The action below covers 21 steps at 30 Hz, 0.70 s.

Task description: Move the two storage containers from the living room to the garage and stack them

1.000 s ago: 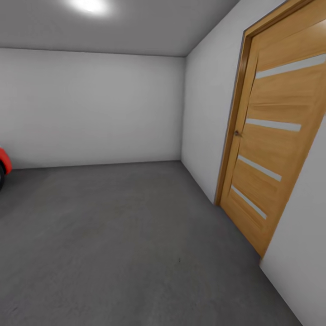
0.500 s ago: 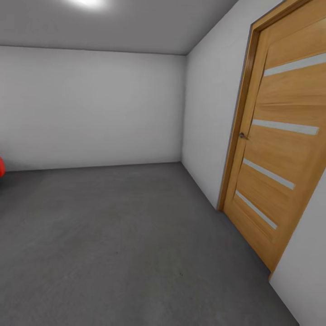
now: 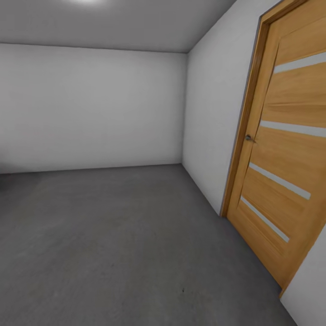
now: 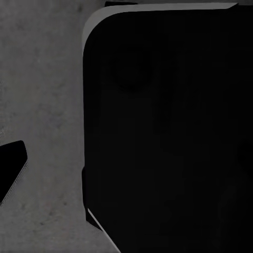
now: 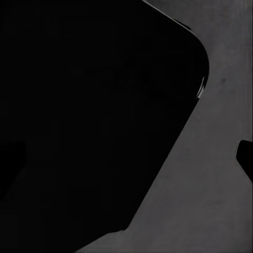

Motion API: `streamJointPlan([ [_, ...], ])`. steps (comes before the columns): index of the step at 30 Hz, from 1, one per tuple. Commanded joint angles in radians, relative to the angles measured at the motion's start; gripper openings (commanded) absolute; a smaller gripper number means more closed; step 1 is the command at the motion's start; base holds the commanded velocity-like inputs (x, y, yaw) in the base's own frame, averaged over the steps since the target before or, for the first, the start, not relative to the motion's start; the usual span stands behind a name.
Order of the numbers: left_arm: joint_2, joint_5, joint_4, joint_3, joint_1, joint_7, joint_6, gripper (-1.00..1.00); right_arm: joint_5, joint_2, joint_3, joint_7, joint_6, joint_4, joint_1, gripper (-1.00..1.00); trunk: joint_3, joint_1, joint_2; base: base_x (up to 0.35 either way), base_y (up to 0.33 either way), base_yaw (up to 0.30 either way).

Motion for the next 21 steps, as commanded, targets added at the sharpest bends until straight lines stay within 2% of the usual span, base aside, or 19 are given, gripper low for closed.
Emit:
streamJointPlan([
  [1, 0.000, 0.003, 0.000, 0.000, 0.000, -0.001, -0.001, 1.00, -0.006, 0.000, 0.006, 0.000, -0.003, 0.001, 0.000, 1.00, -0.001, 0.001, 0.000, 0.324, 0.000, 0.000],
  [21, 0.000, 0.003, 0.000, 0.001, 0.000, -0.001, -0.001, 1.00, -0.004, -0.001, 0.006, 0.000, -0.003, 0.001, 0.000, 1.00, -0.001, 0.001, 0.000, 0.324, 0.000, 0.000],
])
